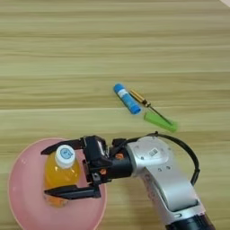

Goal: Move the objects on the table

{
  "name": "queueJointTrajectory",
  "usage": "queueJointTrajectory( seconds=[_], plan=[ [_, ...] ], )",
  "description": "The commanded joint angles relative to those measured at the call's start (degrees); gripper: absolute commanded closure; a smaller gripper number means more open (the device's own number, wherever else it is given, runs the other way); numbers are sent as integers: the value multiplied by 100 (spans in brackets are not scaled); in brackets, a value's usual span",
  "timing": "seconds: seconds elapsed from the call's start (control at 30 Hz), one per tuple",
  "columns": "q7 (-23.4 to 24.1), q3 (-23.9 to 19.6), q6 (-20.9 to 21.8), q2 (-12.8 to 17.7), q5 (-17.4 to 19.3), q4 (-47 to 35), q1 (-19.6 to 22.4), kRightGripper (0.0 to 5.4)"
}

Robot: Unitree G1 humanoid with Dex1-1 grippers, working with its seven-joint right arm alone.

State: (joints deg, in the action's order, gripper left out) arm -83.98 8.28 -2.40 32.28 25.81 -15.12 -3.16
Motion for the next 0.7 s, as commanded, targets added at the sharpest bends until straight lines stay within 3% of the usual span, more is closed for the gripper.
queueJointTrajectory(
  seconds=[0.03, 0.4, 0.47, 0.7],
  plan=[
    [173, -120, 351, 34, 2, -45, 187, 191],
    [191, -24, 725, 73, -279, 203, 166, 191],
    [206, -9, 723, 91, -287, 219, 165, 147],
    [195, -18, 613, 161, -215, 148, 162, 75]
  ],
)
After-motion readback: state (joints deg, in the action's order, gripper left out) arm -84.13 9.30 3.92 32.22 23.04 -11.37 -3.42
